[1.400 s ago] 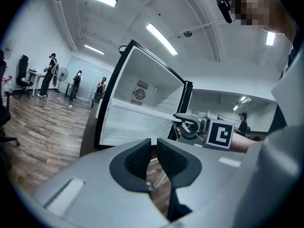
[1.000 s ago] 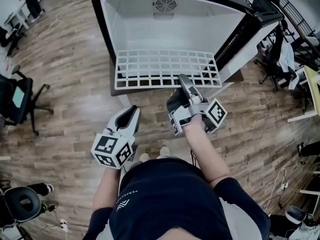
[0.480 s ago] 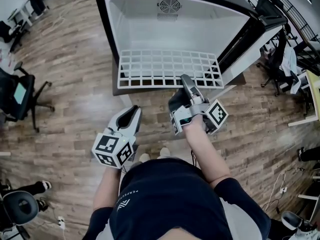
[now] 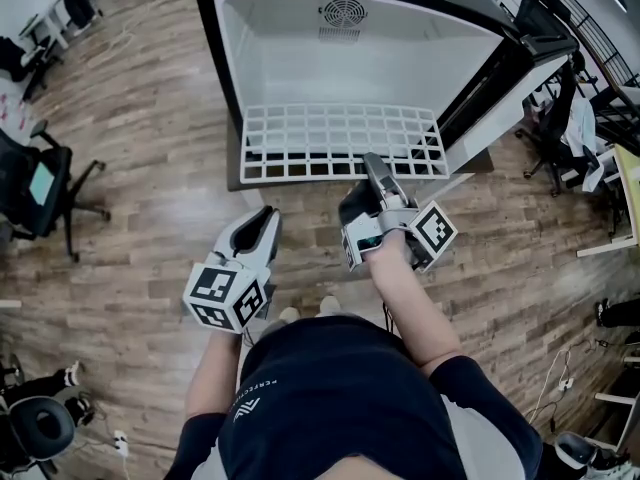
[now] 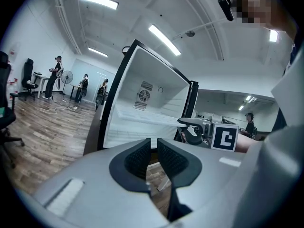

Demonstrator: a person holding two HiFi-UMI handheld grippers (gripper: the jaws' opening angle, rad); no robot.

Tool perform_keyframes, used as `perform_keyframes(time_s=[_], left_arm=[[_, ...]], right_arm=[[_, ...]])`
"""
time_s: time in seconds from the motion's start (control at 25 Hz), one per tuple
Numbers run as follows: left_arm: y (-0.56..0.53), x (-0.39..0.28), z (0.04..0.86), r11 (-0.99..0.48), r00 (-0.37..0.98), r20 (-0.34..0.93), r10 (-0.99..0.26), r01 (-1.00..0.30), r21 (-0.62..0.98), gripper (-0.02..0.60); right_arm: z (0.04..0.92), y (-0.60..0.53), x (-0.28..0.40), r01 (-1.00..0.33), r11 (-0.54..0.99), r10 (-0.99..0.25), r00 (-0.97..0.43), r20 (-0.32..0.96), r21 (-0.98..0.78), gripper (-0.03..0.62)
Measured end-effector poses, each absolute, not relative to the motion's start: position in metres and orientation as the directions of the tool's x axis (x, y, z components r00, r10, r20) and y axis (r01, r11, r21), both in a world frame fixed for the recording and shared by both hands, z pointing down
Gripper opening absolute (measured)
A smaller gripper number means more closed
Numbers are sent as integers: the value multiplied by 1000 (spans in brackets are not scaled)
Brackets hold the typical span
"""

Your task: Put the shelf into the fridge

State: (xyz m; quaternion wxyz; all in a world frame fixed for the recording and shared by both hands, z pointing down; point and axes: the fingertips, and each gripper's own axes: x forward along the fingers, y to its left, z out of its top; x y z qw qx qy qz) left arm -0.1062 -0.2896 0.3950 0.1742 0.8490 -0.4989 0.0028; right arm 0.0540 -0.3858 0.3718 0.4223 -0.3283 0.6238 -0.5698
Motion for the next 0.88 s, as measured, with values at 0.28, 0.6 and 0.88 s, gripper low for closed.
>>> perform_keyframes(time_s=[0.28, 0.6, 0.88], left_arm=[[-295, -100, 389, -456, 509, 166, -845, -847, 273, 61], [-295, -102, 386, -453, 502, 160, -850, -852, 264, 61], [-301, -103, 377, -458, 499, 143, -855, -855, 244, 63]], right_arm=[[367, -389, 57, 111, 163, -893, -406, -194, -980, 37], [373, -389, 60, 64, 133, -913, -381, -147, -989, 42], [366, -393, 58, 90, 158, -910, -373, -181, -983, 37]])
